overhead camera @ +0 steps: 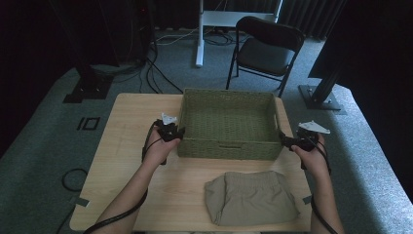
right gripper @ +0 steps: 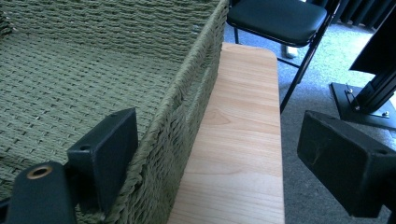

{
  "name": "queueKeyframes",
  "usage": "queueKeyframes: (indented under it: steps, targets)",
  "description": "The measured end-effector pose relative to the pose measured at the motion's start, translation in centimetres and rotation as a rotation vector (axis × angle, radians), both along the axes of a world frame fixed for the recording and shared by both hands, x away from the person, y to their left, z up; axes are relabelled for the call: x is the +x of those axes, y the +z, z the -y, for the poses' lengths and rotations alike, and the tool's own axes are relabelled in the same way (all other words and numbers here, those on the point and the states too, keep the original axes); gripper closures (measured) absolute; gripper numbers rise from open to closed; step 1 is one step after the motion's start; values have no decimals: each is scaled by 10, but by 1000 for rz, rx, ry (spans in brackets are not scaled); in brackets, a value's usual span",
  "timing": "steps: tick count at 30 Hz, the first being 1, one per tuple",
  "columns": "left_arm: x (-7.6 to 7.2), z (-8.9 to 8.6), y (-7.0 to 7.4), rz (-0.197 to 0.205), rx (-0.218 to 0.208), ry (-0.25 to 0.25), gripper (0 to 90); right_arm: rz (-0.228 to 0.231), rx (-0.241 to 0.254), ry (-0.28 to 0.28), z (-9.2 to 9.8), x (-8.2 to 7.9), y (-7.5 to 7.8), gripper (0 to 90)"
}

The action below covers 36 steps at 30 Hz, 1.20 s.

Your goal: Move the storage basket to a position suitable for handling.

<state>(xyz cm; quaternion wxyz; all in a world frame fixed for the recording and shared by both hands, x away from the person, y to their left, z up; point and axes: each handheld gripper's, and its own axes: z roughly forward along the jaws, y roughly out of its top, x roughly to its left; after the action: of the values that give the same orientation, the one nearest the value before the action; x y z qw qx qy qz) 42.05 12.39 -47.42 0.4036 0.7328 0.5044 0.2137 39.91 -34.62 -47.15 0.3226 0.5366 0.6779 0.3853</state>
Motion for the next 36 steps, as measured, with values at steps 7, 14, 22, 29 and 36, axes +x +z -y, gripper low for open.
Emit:
queueKeyframes:
  steps: [7,14,22,29,36]
  targets:
    - [1,5,1,-2,13,-13,718,-5,-3,-9,5,-1,0,125]
    - [2,2,1,5,21,-49,666,-19,8,-22,4,-1,-1,127]
    - [5,5,3,40,15,-119,381,-12,48,-9,-1,-3,-1,131]
    - [8,4,6,54,-2,-128,230,-1,57,13,-9,-5,3,127]
    - [4,-8,14,67,-44,-98,229,16,65,29,-15,-4,10,128]
